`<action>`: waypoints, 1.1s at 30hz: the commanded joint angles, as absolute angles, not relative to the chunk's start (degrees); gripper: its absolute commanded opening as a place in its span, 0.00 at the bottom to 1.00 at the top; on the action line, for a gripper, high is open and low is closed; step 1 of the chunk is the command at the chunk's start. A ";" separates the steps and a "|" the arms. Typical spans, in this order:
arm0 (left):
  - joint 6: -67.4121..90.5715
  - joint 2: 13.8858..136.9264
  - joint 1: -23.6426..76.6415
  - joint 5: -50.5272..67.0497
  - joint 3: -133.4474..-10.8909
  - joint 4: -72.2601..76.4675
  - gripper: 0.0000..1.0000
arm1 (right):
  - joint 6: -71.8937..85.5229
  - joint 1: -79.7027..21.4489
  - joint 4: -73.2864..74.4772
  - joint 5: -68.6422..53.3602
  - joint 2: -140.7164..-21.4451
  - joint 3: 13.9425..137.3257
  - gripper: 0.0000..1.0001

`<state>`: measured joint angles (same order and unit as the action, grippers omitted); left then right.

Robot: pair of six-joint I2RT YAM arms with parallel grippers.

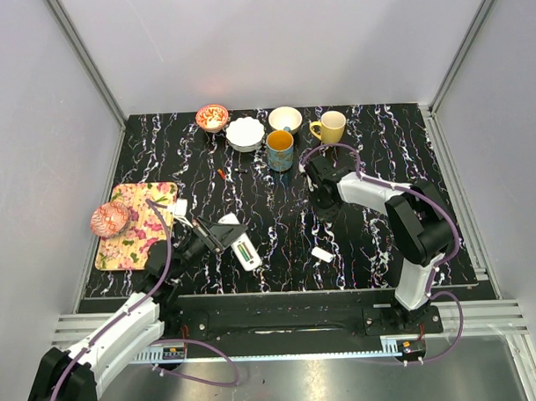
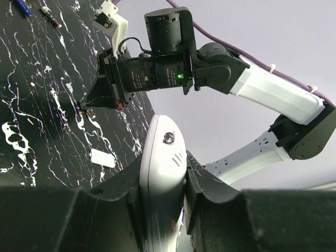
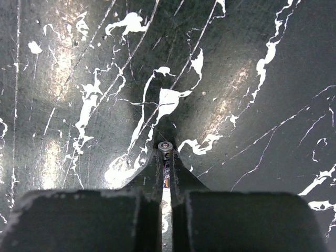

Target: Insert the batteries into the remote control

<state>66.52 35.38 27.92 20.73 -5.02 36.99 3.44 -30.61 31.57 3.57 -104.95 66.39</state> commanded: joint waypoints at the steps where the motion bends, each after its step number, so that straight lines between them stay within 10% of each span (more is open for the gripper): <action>1: 67.06 35.15 28.12 20.92 -5.18 40.96 0.00 | 7.01 -30.76 32.01 6.67 -102.42 65.75 0.00; 13: 70.66 47.45 28.30 20.30 -9.14 50.09 0.00 | 22.76 -44.17 17.24 7.54 -63.47 53.44 0.00; 33: 78.75 66.71 34.01 16.52 -16.96 64.60 0.00 | 21.80 -62.49 6.76 16.70 -66.53 59.85 0.00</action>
